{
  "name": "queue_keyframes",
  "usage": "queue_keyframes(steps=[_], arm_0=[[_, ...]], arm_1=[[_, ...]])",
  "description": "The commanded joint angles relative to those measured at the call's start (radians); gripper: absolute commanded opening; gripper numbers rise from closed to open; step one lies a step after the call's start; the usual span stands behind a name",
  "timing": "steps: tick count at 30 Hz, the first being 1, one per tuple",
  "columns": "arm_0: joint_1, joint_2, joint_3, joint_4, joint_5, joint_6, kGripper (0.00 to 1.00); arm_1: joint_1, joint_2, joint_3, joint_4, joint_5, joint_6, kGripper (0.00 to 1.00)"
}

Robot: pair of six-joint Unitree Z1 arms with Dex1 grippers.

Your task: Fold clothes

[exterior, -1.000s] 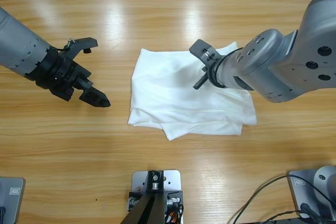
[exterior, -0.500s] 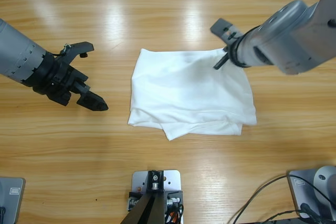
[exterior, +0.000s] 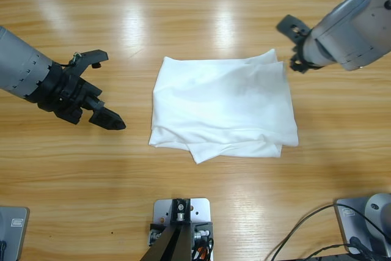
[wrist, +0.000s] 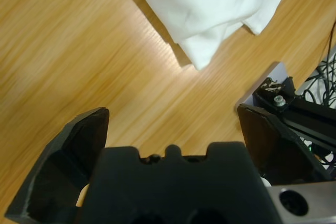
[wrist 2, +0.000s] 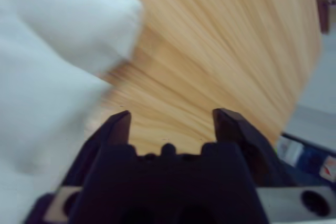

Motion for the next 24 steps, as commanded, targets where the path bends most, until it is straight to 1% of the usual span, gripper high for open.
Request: queue_keyframes(steps=[1, 2, 3, 4, 5, 6, 7, 8, 9, 10, 11, 13, 15, 16, 18, 20, 24], arm_0=[[0.046, -0.021, -0.042, -0.032, 0.06, -0.047, 0.838], [0.054, -0.014, -0.073, -0.031, 0.073, -0.045, 0.786], [0.06, 0.0, -0.108, -0.029, 0.082, -0.043, 0.723], [0.061, 0.014, -0.145, -0.025, 0.093, -0.033, 0.635], [0.061, 0.034, -0.183, -0.016, 0.101, -0.015, 0.538], [0.061, 0.056, -0.225, -0.003, 0.102, -0.005, 0.491], [0.061, 0.084, -0.272, 0.025, 0.101, -0.003, 0.486], [0.056, 0.11, -0.318, 0.062, 0.101, 0.008, 0.456], [0.047, 0.132, -0.358, 0.097, 0.101, 0.039, 0.272], [0.036, 0.149, -0.39, 0.13, 0.1, 0.074, 0.052], [0.025, 0.158, -0.413, 0.162, 0.095, 0.105, 0.0], [-0.004, 0.155, -0.415, 0.209, 0.084, 0.166, 0.0], [-0.015, 0.154, -0.357, 0.215, 0.055, 0.206, 0.0], [-0.021, 0.158, -0.321, 0.209, 0.033, 0.226, 0.0], [-0.047, 0.161, -0.242, 0.161, 0.025, 0.239, 0.0], [-0.064, 0.158, -0.19, 0.108, 0.025, 0.233, 0.0], [-0.137, 0.169, -0.192, 0.096, 0.005, 0.238, 0.0]], arm_1=[[-0.087, -0.261, 0.012, 0.104, 0.02, -0.009, 0.985], [-0.06, -0.316, 0.007, 0.112, 0.126, 0.004, 0.883], [-0.029, -0.347, -0.001, 0.122, 0.208, 0.021, 0.649], [0.004, -0.36, -0.011, 0.138, 0.253, 0.051, 0.492], [0.036, -0.358, -0.026, 0.176, 0.278, 0.081, 0.451], [0.054, -0.355, -0.041, 0.229, 0.319, 0.117, 0.234], [0.057, -0.359, -0.044, 0.267, 0.374, 0.124, 0.014], [0.057, -0.36, -0.041, 0.291, 0.421, 0.116, 0.0], [0.061, -0.353, -0.038, 0.298, 0.45, 0.118, 0.0], [0.069, -0.341, -0.038, 0.302, 0.47, 0.126, 0.0], [0.07, -0.324, -0.041, 0.301, 0.484, 0.131, 0.0], [0.07, -0.284, -0.06, 0.301, 0.5, 0.135, 0.0], [0.07, -0.234, -0.094, 0.281, 0.543, 0.11, 0.0], [0.07, -0.196, -0.115, 0.265, 0.567, 0.107, 0.0], [0.069, -0.141, -0.148, 0.245, 0.588, 0.107, 0.0], [0.066, -0.103, -0.172, 0.235, 0.597, 0.106, 0.0], [0.057, -0.049, -0.18, 0.22, 0.62, 0.096, 0.0]])
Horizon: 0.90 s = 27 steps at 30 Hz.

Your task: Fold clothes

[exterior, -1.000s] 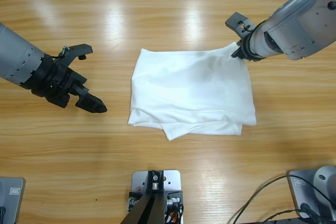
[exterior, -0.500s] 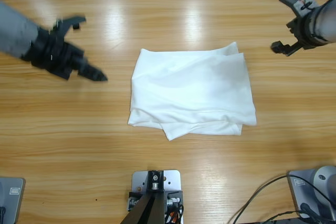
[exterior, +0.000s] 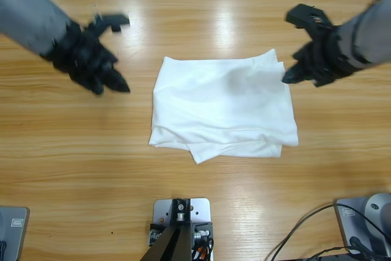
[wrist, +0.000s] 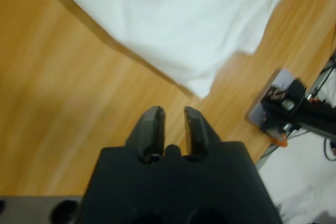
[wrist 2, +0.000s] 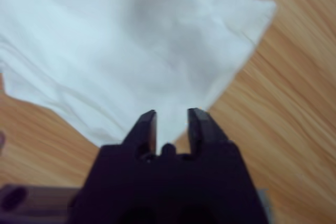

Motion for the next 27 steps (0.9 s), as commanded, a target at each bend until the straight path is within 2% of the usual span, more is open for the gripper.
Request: queue_keyframes(steps=[1, 5, 16, 24, 27], arm_0=[[-0.121, 0.068, 0.073, -0.06, -0.039, 0.028, 0.0], [-0.16, 0.085, 0.065, -0.074, -0.04, 0.06, 0.0], [-0.162, 0.139, 0.041, -0.075, -0.047, 0.053, 0.0], [-0.162, 0.124, 0.058, -0.072, -0.047, 0.05, 0.0], [-0.158, 0.11, 0.074, -0.072, -0.045, 0.05, 0.0]], arm_1=[[-0.004, 0.165, -0.027, -0.035, 0.055, -0.025, 0.0], [-0.039, 0.216, -0.021, -0.07, 0.069, -0.038, 0.0], [-0.17, 0.366, -0.042, -0.165, 0.068, -0.104, 0.0], [-0.33, 0.426, -0.066, -0.163, -0.037, -0.191, 0.0], [-0.345, 0.425, -0.068, -0.163, -0.06, -0.197, 0.0]])
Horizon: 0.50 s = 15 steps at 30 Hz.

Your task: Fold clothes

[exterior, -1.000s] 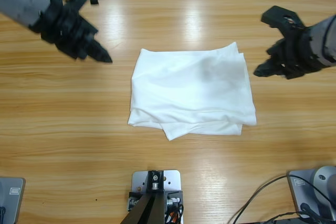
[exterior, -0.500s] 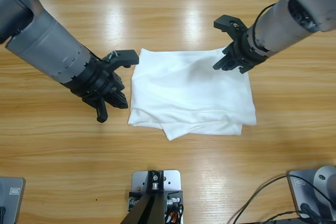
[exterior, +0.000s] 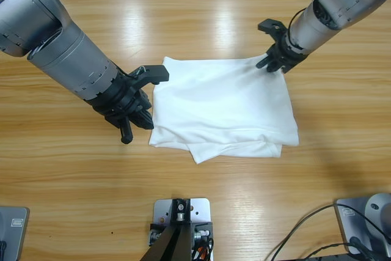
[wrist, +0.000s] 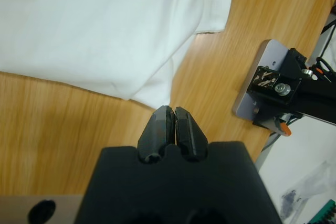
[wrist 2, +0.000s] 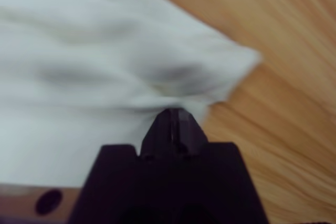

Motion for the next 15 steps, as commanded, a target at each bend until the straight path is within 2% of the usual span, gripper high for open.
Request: queue_keyframes(steps=[1, 5, 9, 12, 15], arm_0=[[0.001, 0.021, 0.048, -0.006, -0.008, -0.015, 0.0], [0.062, -0.007, 0.065, -0.006, 0.018, -0.022, 0.0], [0.137, -0.031, 0.058, -0.011, 0.033, 0.034, 0.0], [0.133, 0.014, 0.035, -0.016, 0.025, 0.05, 0.0], [0.09, 0.062, 0.029, -0.041, 0.03, 0.037, 0.0]], arm_1=[[-0.086, 0.059, -0.011, -0.005, -0.081, -0.034, 0.0], [-0.05, -0.192, 0.029, 0.022, -0.144, -0.034, 0.0], [0.054, -0.429, 0.039, 0.2, -0.169, 0.004, 0.0], [0.099, -0.484, 0.139, 0.228, -0.15, 0.069, 0.0], [0.12, -0.495, 0.207, 0.225, -0.145, 0.117, 0.0]])
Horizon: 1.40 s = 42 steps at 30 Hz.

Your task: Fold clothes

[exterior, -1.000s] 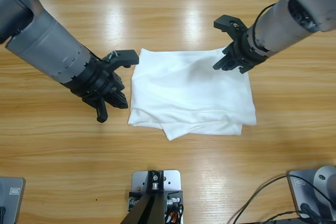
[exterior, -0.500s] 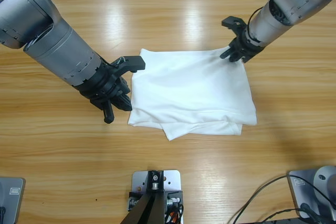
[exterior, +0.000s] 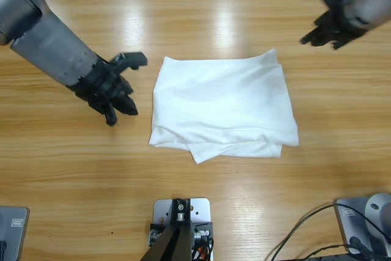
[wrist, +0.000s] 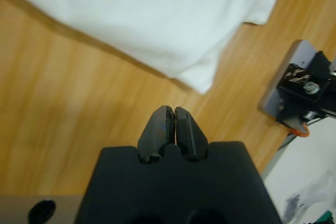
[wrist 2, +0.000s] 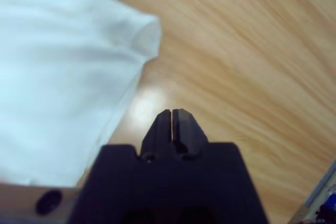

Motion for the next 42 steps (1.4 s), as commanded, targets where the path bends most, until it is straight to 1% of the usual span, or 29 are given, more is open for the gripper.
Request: queue_keyframes(steps=[1, 5, 8, 13, 16, 18, 22, 29, 31, 36, 40, 42], arm_0=[[-0.05, 0.09, -0.009, -0.048, 0.014, 0.009, 0.0], [-0.124, 0.1, -0.007, -0.049, 0.008, 0.02, 0.0], [-0.163, 0.101, -0.007, -0.05, 0.006, 0.048, 0.0], [-0.193, 0.154, -0.064, -0.062, 0.019, 0.059, 0.0], [-0.201, 0.187, -0.098, -0.061, 0.089, 0.048, 0.0], [-0.201, 0.202, -0.106, -0.057, 0.106, 0.046, 0.0], [-0.207, 0.221, -0.073, -0.048, 0.14, 0.047, 0.0], [-0.262, 0.22, -0.031, -0.049, 0.148, 0.013, 0.0], [-0.266, 0.209, -0.027, -0.049, 0.147, 0.002, 0.0], [-0.266, 0.163, 0.01, -0.049, 0.157, -0.006, 0.0], [-0.266, 0.178, 0.022, -0.058, 0.164, -0.012, 0.0], [-0.265, 0.182, 0.019, -0.064, 0.164, -0.021, 0.0]], arm_1=[[0.081, -0.139, 0.192, 0.055, 0.017, 0.116, 0.0], [0.134, -0.097, 0.187, 0.034, 0.061, 0.141, 0.0], [0.17, -0.066, 0.17, 0.014, 0.064, 0.162, 0.0], [0.188, -0.044, 0.154, 0.006, 0.061, 0.166, 0.0], [0.188, -0.042, 0.155, 0.0, 0.057, 0.166, 0.0], [0.188, -0.035, 0.156, -0.009, 0.056, 0.166, 0.0], [0.188, -0.021, 0.156, -0.031, 0.052, 0.166, 0.0], [0.188, -0.009, 0.118, -0.043, 0.054, 0.14, 0.0], [0.188, -0.011, 0.073, -0.04, 0.068, 0.104, 0.0], [0.212, -0.016, 0.028, -0.032, 0.125, 0.091, 0.0], [0.24, 0.035, 0.042, -0.047, 0.166, 0.091, 0.0], [0.241, 0.068, 0.054, -0.079, 0.184, 0.091, 0.0]])
